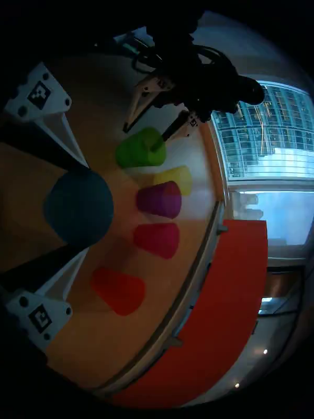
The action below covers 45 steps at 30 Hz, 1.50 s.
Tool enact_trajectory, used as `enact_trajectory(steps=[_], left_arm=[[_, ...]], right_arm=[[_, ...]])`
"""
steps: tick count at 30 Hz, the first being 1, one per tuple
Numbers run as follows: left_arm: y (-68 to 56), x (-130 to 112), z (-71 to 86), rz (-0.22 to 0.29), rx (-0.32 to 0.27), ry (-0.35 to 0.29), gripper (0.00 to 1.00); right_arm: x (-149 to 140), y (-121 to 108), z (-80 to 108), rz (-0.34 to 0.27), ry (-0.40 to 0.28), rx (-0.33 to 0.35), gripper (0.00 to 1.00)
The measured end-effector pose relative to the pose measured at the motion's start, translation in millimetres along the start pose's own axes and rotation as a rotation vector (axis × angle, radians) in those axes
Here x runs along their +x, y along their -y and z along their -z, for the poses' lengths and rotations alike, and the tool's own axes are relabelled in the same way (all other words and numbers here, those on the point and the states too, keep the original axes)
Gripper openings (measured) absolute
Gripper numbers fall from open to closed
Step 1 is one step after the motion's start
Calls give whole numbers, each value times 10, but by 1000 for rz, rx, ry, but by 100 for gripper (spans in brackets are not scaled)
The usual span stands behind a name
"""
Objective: Pour water
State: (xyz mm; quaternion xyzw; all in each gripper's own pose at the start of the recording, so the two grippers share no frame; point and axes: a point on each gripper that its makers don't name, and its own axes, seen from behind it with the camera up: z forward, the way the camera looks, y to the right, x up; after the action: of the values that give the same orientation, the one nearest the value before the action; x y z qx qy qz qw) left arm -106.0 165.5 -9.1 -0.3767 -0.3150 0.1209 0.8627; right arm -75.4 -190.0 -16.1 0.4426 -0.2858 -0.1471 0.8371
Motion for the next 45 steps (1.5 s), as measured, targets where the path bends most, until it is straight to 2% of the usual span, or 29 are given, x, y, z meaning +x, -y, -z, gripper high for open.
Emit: enact_trajectory(steps=[11,23,29,36,45], left_arm=[[41,-59,223,8,35,-14,95],[89,-83,425,47,78,-43,95],[85,-105,514,74,87,-50,95],[117,-91,629,82,117,-69,95],[143,-92,803,111,162,-98,95]], right_arm=[[-117,22,-60,-27,7,0,94],[-160,24,-44,-8,16,-15,95],[-167,42,-10,-24,20,-19,100],[-202,26,118,-24,16,-46,100],[-262,-10,421,-44,-13,-104,100]])
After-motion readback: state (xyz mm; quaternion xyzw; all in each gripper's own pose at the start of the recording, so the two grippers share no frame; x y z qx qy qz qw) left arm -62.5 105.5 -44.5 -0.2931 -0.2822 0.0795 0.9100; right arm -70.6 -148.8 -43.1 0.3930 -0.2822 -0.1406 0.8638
